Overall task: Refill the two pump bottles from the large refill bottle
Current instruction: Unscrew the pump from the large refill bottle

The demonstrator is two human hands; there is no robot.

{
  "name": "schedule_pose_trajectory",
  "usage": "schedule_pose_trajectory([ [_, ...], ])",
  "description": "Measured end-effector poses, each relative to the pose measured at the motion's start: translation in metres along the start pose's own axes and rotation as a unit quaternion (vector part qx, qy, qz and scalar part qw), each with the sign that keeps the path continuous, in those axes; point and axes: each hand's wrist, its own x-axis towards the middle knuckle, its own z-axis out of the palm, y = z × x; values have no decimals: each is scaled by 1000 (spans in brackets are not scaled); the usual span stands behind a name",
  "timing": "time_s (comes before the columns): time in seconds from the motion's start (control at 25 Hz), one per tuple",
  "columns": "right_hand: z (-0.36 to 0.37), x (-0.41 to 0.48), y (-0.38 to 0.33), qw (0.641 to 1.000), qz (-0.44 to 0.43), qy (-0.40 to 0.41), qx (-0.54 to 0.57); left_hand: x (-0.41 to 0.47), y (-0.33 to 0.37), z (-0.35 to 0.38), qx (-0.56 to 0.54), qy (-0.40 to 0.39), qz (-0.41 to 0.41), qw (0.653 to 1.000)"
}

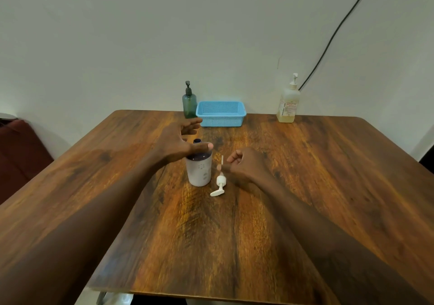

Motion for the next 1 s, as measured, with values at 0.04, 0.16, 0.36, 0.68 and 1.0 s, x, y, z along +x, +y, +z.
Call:
schedule_pose_trajectory([
  [0.04, -8, 6, -2, 1000, -5, 18, 14, 11, 9, 0, 16, -3, 6, 1000],
  [0.16, -36, 33, -4, 995, -20, 85, 51, 54, 33, 8, 71, 2, 34, 997],
  [0.36, -92, 90, 15, 975, -11, 196, 103, 140, 76, 46, 110, 10, 56, 992],
  [0.68, -155, 204, 90, 953, 39, 293, 61, 263, 99, 139, 151, -34, 43, 987],
  [1.0, -178, 298, 129, 967, 60, 247, 15, 339, 85, 189, 144, -36, 29, 989],
])
